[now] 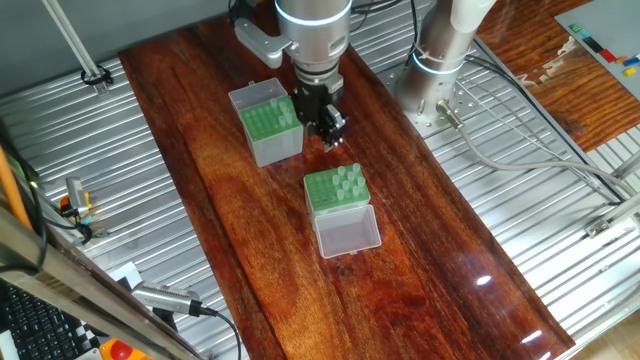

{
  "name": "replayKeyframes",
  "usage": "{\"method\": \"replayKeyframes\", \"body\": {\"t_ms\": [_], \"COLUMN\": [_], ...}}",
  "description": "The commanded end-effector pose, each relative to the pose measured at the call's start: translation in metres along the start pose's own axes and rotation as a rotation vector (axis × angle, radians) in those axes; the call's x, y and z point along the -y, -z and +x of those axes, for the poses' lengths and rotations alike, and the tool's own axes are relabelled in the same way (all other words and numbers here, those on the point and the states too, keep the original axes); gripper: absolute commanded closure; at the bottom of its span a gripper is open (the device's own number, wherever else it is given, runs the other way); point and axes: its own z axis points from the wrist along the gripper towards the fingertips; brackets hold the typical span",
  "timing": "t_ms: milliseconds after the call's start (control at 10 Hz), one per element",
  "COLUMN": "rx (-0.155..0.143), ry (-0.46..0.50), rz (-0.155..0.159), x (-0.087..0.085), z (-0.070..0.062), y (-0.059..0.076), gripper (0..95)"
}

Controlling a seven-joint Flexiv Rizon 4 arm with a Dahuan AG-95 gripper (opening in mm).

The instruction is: Transfer all large pipette tips from one holder to another

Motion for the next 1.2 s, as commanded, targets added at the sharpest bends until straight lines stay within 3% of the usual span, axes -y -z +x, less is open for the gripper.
{"method": "replayKeyframes", "body": {"t_ms": [100,800,900,1000,1200], "rx": [0.0,0.0,-0.069,-0.07,-0.065], "ry": [0.001,0.001,0.07,0.067,0.062], "rz": [-0.001,-0.001,-0.015,-0.013,-0.014], "x": [0.0,0.0,0.06,0.06,0.06], "z": [0.0,0.0,-0.004,-0.004,-0.004], "y": [0.0,0.0,0.03,0.03,0.029], "gripper": [57.0,57.0,57.0,76.0,76.0]}}
